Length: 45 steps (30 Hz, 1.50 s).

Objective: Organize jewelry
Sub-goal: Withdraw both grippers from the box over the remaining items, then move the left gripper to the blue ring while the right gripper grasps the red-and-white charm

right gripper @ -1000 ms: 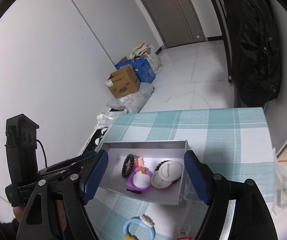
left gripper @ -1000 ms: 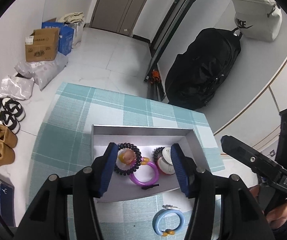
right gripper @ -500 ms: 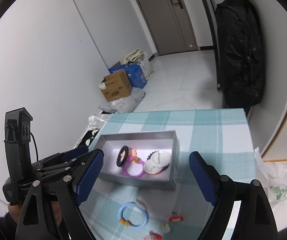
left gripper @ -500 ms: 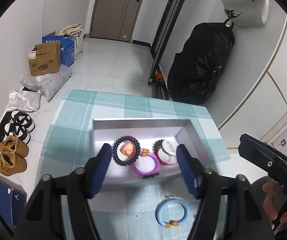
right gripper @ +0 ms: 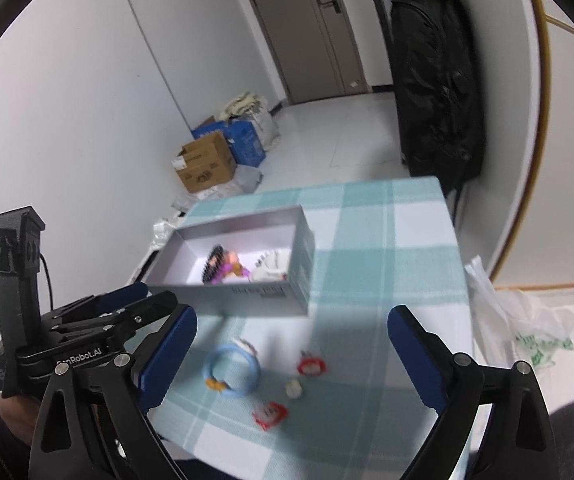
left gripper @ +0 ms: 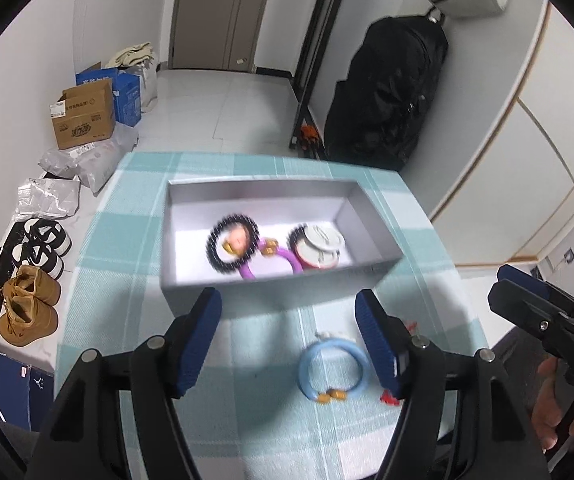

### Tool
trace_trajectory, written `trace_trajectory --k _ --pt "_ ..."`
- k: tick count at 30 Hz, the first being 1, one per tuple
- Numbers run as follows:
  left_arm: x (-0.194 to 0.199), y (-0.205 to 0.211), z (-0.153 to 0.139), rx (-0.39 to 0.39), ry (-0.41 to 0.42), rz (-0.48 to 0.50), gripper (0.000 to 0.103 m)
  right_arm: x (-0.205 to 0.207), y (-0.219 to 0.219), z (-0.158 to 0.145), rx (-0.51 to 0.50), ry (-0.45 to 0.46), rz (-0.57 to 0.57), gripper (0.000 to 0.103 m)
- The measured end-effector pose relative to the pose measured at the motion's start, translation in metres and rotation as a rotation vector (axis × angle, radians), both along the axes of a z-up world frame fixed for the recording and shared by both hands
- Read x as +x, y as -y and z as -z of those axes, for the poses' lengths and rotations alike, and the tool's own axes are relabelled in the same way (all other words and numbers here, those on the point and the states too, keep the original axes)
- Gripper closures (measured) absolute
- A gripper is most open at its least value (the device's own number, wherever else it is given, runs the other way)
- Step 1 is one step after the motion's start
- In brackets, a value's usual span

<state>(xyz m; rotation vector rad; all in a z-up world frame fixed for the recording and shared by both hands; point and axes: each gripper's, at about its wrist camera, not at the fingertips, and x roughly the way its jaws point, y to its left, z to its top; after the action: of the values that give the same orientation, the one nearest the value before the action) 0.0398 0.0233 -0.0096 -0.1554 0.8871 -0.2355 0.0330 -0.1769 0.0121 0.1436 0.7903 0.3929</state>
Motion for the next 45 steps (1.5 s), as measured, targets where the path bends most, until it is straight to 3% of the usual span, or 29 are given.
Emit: trace_trajectory --k 12,16,21,27,33,37,45 --pt "-0.017 0.014 0.018 0.035 -0.084 0.042 0.037 -0.020 0.004 0.035 0.012 -0.123 -0.019 0.006" --pt "-0.018 0.011 0.020 0.040 -0.100 0.019 0.031 -0.017 0.002 0.050 0.049 -0.203 -0.034 0.007" --pt "-0.016 0.001 0.022 0.025 -0.117 -0.030 0.029 -0.018 0.000 0.056 0.068 -0.230 -0.042 0.008" --pt "-0.015 0.001 0.027 0.038 -0.132 -0.038 0.029 -0.018 -0.011 0.066 0.030 -0.265 -0.069 0.019" --pt "-0.017 0.002 0.026 0.058 -0.128 -0.032 0.029 -0.018 -0.022 0.072 -0.022 -0.273 -0.089 0.037" --pt "-0.017 -0.001 0.029 0.049 -0.148 -0.031 0.029 -0.018 -0.028 0.073 -0.025 -0.277 -0.122 0.055" --pt "-0.018 -0.001 0.027 0.030 -0.141 -0.021 0.029 -0.018 -0.030 0.073 -0.044 -0.270 -0.129 0.072"
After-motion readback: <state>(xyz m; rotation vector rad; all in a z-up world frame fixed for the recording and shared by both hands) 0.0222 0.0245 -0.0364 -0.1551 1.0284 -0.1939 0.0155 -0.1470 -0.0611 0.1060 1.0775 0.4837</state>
